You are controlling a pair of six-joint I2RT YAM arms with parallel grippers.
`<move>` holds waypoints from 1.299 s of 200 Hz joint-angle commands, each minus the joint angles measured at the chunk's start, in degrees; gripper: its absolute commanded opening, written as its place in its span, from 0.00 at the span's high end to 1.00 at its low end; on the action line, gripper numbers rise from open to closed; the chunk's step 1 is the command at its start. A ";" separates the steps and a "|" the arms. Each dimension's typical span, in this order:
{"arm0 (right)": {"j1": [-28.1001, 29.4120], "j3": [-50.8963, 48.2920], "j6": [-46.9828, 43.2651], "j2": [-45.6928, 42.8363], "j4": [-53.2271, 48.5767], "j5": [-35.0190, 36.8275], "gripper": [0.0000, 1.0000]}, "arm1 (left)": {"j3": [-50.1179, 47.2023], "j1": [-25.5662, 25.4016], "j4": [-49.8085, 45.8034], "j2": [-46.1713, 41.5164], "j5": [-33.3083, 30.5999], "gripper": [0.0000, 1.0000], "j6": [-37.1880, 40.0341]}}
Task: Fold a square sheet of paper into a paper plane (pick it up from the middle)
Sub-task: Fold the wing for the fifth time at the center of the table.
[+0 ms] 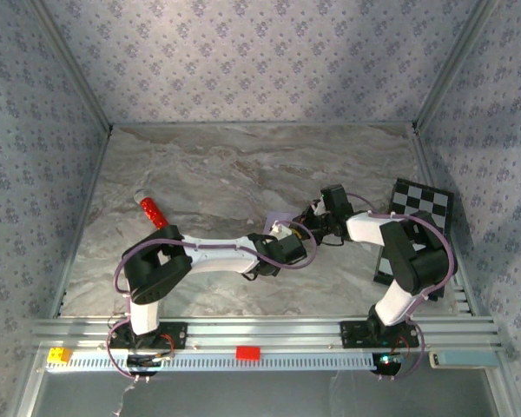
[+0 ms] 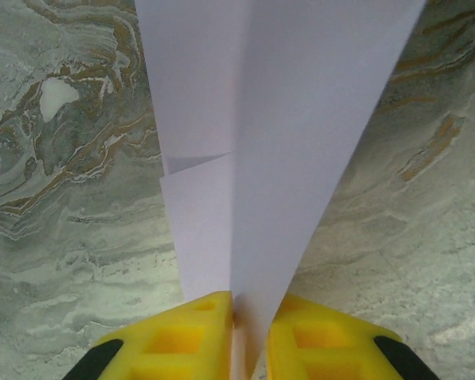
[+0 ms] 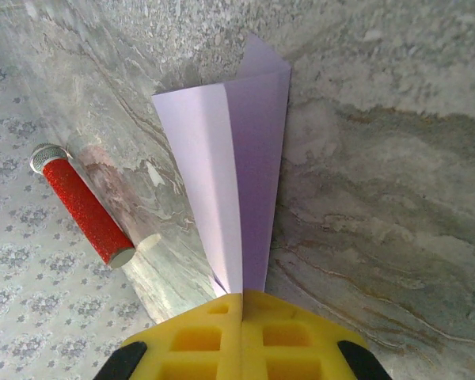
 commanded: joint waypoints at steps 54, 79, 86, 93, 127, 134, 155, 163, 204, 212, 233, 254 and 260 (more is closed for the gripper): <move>-0.57 2.26 -4.48 -2.64 -7.67 2.03 0.91 | 0.58 -0.28 0.02 0.47 -0.56 0.93 0.10; -1.38 3.52 -8.91 -5.22 -13.84 4.83 0.80 | -1.14 0.42 2.94 -0.44 2.19 0.95 -1.22; -1.84 3.41 -9.82 -6.27 -15.08 5.75 0.74 | -1.88 0.77 4.00 -0.94 3.32 0.96 -1.79; -2.33 3.15 -10.60 -7.35 -15.84 6.30 0.71 | -2.70 1.19 5.32 -1.56 4.62 0.97 -2.22; -4.95 1.31 -13.61 -11.92 -18.28 7.43 0.62 | -8.18 3.74 14.28 -5.44 13.59 0.98 -3.92; -5.44 0.89 -13.90 -12.59 -18.32 7.36 0.62 | -8.94 4.22 15.60 -5.91 15.11 0.98 -4.23; -6.25 -0.25 -14.50 -14.23 -17.68 6.91 0.61 | -10.90 5.26 18.32 -7.03 17.81 0.98 -4.57; -6.30 -0.59 -14.59 -14.62 -17.51 6.91 0.61 | -11.73 5.79 19.67 -7.54 19.23 0.99 -4.64; -6.12 -1.46 -14.74 -15.08 -13.94 5.41 0.65 | -16.36 9.02 28.68 -9.11 29.07 1.00 -5.67; -5.97 -1.57 -14.92 -15.09 -13.23 5.41 0.66 | -17.27 9.95 30.42 -9.04 31.14 1.00 -6.22; -4.79 -2.56 -15.88 -15.42 -9.84 6.65 0.69 | -19.90 11.78 35.25 -9.44 34.44 1.00 -8.12; -3.48 -3.51 -17.55 -15.73 -7.29 7.80 0.71 | -22.99 13.51 40.03 -9.90 36.98 1.00 -10.36; -3.12 -3.73 -18.20 -15.82 -6.81 7.87 0.73 | -23.82 14.02 41.59 -9.96 38.02 1.00 -10.93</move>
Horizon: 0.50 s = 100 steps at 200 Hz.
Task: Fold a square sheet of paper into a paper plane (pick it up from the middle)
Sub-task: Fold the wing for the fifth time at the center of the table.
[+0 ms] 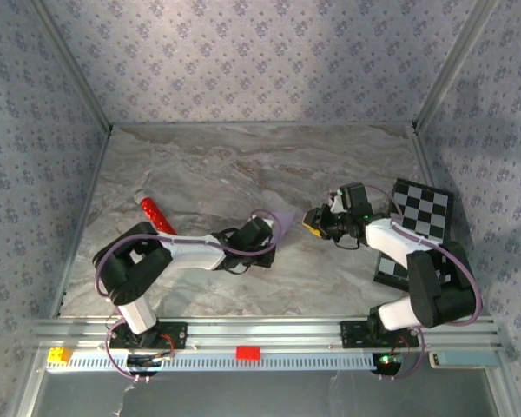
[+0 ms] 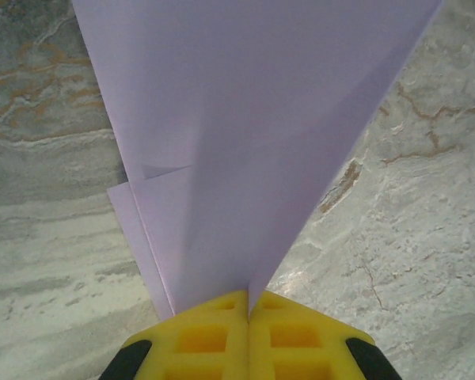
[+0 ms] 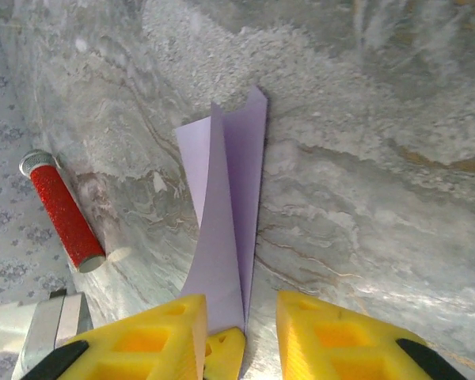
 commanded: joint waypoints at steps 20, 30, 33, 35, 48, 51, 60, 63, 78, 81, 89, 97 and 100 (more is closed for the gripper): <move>1.97 -0.96 -4.85 -0.88 4.06 -0.41 0.76 | -5.41 2.99 11.24 -1.14 8.28 1.00 -4.82; 1.99 -0.19 -5.48 0.14 3.05 -2.27 0.76 | -6.11 3.57 12.82 -0.98 9.61 1.00 -5.33; 2.05 -0.06 -5.61 0.54 2.94 -2.96 0.76 | -6.31 3.71 13.39 -0.85 10.01 1.00 -5.51; 2.07 0.01 -5.72 0.74 2.86 -3.45 0.76 | -6.46 3.84 13.70 -0.80 10.39 1.00 -5.66; 2.69 0.30 -6.04 2.35 3.76 -6.00 0.77 | -7.06 4.57 15.83 -0.16 12.43 1.00 -6.58; 2.76 0.30 -6.07 2.60 4.14 -6.27 0.77 | -7.22 4.68 16.32 0.04 12.80 1.00 -6.76; 3.54 0.22 -6.12 3.55 5.42 -7.28 0.78 | -7.37 5.09 17.17 0.62 13.76 1.00 -7.25; 3.76 0.29 -6.25 3.77 5.67 -7.57 0.78 | -7.35 5.18 17.37 0.76 14.11 1.00 -7.40; 5.25 1.20 -7.49 4.87 5.67 -8.64 0.79 | -7.62 5.67 18.93 1.64 15.79 1.00 -8.14; 5.56 1.50 -7.82 5.04 5.58 -8.76 0.79 | -7.72 5.67 19.28 1.74 16.04 1.00 -8.28; 6.44 2.01 -8.50 5.61 5.25 -9.12 0.80 | -7.89 5.92 20.01 2.17 16.83 1.00 -8.62; 7.25 2.52 -9.14 6.07 5.21 -9.37 0.80 | -7.78 6.10 20.34 2.58 17.43 1.00 -8.81; 7.52 2.63 -9.35 6.29 5.18 -9.33 0.80 | -7.81 6.15 20.30 2.76 17.69 1.00 -8.84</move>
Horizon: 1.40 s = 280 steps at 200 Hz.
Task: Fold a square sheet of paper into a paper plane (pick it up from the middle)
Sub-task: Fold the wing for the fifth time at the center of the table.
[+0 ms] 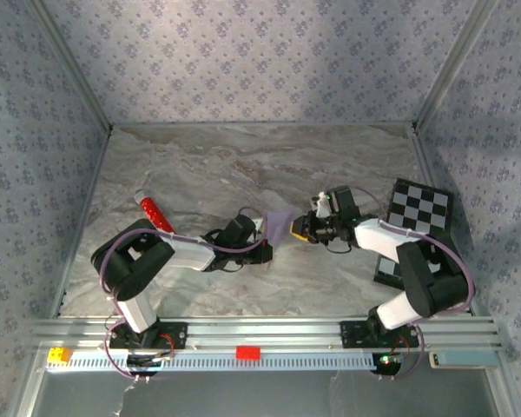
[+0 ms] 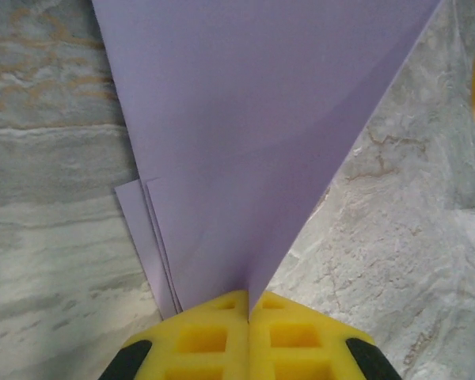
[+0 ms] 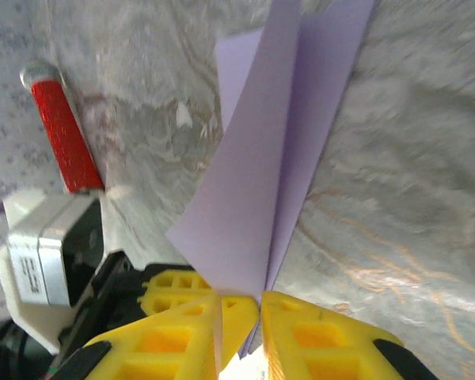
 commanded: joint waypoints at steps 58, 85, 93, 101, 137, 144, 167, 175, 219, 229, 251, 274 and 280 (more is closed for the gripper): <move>4.09 4.36 -3.92 4.86 1.49 -2.99 0.88 | -0.28 1.44 4.11 3.62 6.73 1.00 -2.72; 4.75 4.54 -4.01 6.27 1.99 -2.92 0.90 | -0.47 1.93 4.30 4.22 7.71 1.00 -2.98; 4.78 4.63 -3.91 6.74 2.17 -2.90 0.90 | -0.60 1.97 4.42 4.25 7.81 1.00 -3.11; 4.72 4.87 -3.92 7.30 2.40 -3.06 0.90 | -0.81 2.07 4.33 4.24 7.92 1.00 -3.07; 4.52 6.70 -4.09 10.15 2.66 -3.69 0.90 | -0.98 2.21 3.88 4.42 8.25 1.00 -3.21; 4.53 6.90 -4.01 10.56 2.66 -3.77 0.90 | -0.91 2.29 3.67 4.50 8.26 1.00 -3.10; 4.37 7.79 -4.18 11.83 2.54 -4.09 0.90 | -1.05 2.30 3.74 4.51 8.25 1.00 -3.12; 4.35 7.94 -4.27 12.11 2.49 -3.96 0.90 | -1.08 2.33 3.68 4.51 8.25 1.00 -3.07; 4.14 8.23 -3.90 13.91 2.75 -3.87 0.90 | -1.06 2.38 3.69 4.61 8.80 1.00 -3.04; 4.10 8.28 -3.83 14.26 2.93 -3.85 0.90 | -1.02 2.37 3.69 4.56 8.82 1.00 -3.00; 3.87 8.45 -3.74 14.68 3.03 -3.94 0.90 | -0.98 2.35 3.50 4.43 8.86 0.99 -2.99; 3.66 8.50 -3.89 14.96 2.92 -3.77 0.90 | -1.15 2.45 3.49 4.25 8.87 0.99 -3.00; 3.58 8.52 -3.92 15.12 3.00 -3.84 0.90 | -1.15 2.43 3.56 4.25 8.86 0.99 -3.03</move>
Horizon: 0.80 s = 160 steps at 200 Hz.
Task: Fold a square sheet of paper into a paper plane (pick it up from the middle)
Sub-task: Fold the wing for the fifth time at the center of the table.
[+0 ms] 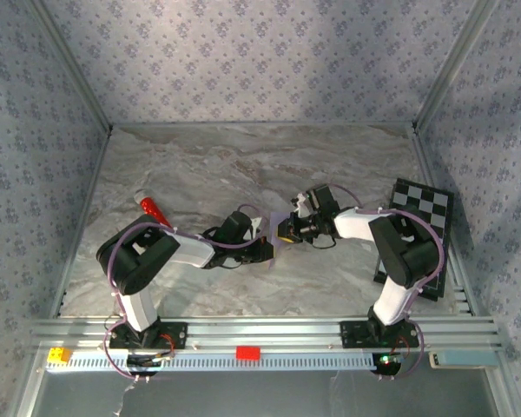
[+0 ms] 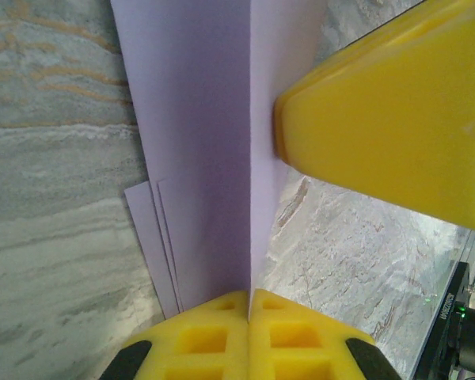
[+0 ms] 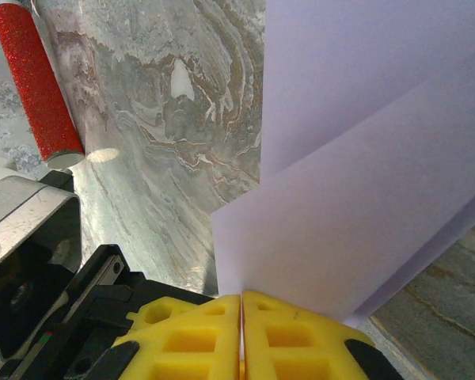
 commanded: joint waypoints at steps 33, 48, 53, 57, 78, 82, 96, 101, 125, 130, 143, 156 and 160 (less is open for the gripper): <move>-1.02 1.31 -0.86 2.06 0.87 -0.93 0.90 | -1.10 -0.17 -0.94 1.58 0.69 1.00 0.15; -1.04 1.31 -0.89 2.12 1.11 -0.98 0.90 | -1.20 -0.14 -0.95 1.58 0.65 1.00 0.07; -1.15 1.38 -0.93 2.20 1.29 -1.01 0.90 | -1.25 -0.17 -0.95 1.58 0.66 1.00 0.00; -1.15 1.41 -1.01 2.30 1.32 -1.19 0.90 | -1.26 -0.13 -0.95 1.58 0.61 1.00 0.07; -1.30 1.88 -1.16 3.03 1.07 -1.36 0.90 | -1.45 -0.16 -1.01 1.71 0.44 1.00 -0.14; -1.30 1.90 -1.16 3.20 1.07 -1.32 0.90 | -1.48 -0.21 -1.08 1.74 0.43 1.00 -0.15; -1.39 2.00 -1.12 3.65 1.20 -1.37 0.90 | -1.59 -0.10 -1.12 1.85 0.34 1.00 -0.27; -1.41 1.95 -1.06 3.78 1.32 -1.37 0.90 | -1.53 -0.07 -1.12 1.93 0.27 1.00 -0.31; -1.39 2.01 -0.93 4.31 1.85 -1.64 0.89 | -1.83 -0.07 -1.21 2.07 0.22 1.00 -0.46; -1.39 2.01 -0.92 4.37 1.85 -1.64 0.89 | -1.84 0.04 -1.19 2.11 0.17 1.00 -0.45; -1.42 2.01 -0.86 4.59 1.78 -1.33 0.89 | -1.96 -0.02 -1.21 2.20 0.19 1.00 -0.56; -1.39 1.92 -0.90 4.79 1.77 -1.03 0.89 | -1.97 0.08 -1.17 2.21 0.25 1.00 -0.54; -1.40 1.92 -0.88 4.91 1.77 -0.95 0.89 | -2.05 0.11 -1.21 2.24 0.29 1.00 -0.54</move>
